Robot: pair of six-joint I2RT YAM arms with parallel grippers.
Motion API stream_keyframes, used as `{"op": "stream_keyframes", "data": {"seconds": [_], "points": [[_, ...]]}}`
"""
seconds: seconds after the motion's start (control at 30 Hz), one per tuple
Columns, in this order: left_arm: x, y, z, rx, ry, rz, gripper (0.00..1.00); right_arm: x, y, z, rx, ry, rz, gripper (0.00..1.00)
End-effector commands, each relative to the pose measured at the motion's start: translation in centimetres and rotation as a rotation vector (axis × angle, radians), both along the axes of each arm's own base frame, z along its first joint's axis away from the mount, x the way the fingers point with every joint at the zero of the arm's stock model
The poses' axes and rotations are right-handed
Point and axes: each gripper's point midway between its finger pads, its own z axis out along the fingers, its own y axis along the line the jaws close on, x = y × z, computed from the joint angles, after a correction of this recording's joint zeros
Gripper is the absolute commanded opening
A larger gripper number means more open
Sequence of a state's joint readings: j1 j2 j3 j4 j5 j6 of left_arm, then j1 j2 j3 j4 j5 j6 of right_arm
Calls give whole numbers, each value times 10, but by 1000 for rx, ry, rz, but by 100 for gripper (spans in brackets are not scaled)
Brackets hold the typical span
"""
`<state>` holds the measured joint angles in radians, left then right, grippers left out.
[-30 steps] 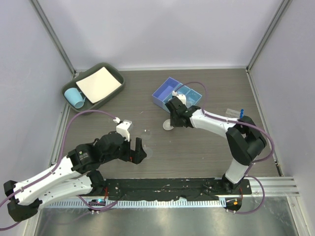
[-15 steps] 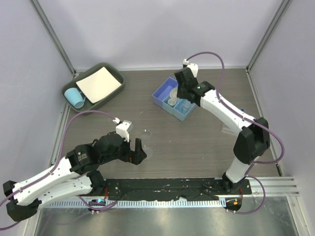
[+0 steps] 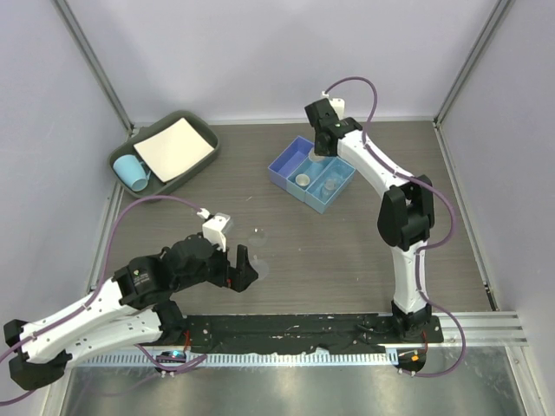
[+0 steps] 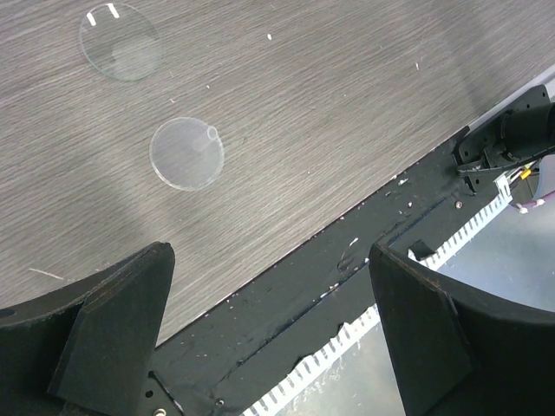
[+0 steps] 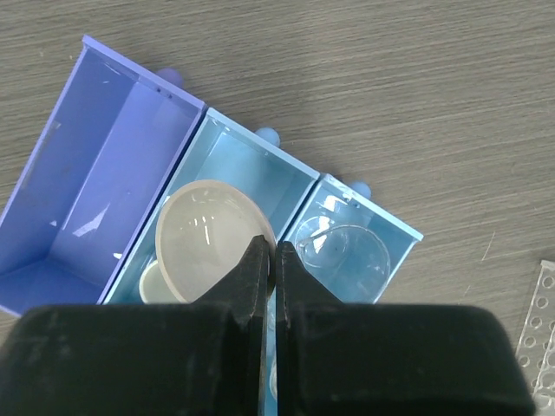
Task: Organize the chemistry lab equipment
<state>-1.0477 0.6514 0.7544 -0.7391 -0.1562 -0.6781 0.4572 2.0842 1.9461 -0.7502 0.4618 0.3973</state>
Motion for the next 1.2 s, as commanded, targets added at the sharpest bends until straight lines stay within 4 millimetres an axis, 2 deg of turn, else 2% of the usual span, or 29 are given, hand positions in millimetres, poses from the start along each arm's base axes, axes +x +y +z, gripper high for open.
{"op": "stream_keyframes", "data": {"seconds": [0.0,0.2,0.43,0.87,0.93,0.97,1.0,1.1,1.17], "points": [[-1,-1,6,-22,-10,4,100,10,-6,15,-36,-26,-7,1],[-2,0,8,-30,-19,4,100,16,-11,-11,-64,26,-6,1],[-4,0,10,-35,-22,-4,100,21,-7,-44,-88,77,14,1],[-5,-1,8,-24,-24,-9,100,33,-2,-81,-123,128,29,1],[-5,-1,8,-22,-23,-9,100,32,-4,-85,-130,137,27,7],[-5,-2,7,-19,-21,-9,100,32,-3,-85,-131,137,29,13],[-5,-2,7,-19,-21,-9,100,31,-4,-87,-134,143,30,24],[-4,-2,7,-18,-22,-7,100,31,-6,-87,-142,145,30,40],[-4,-2,6,-14,-21,-6,100,30,-6,-84,-147,143,31,42]]}}
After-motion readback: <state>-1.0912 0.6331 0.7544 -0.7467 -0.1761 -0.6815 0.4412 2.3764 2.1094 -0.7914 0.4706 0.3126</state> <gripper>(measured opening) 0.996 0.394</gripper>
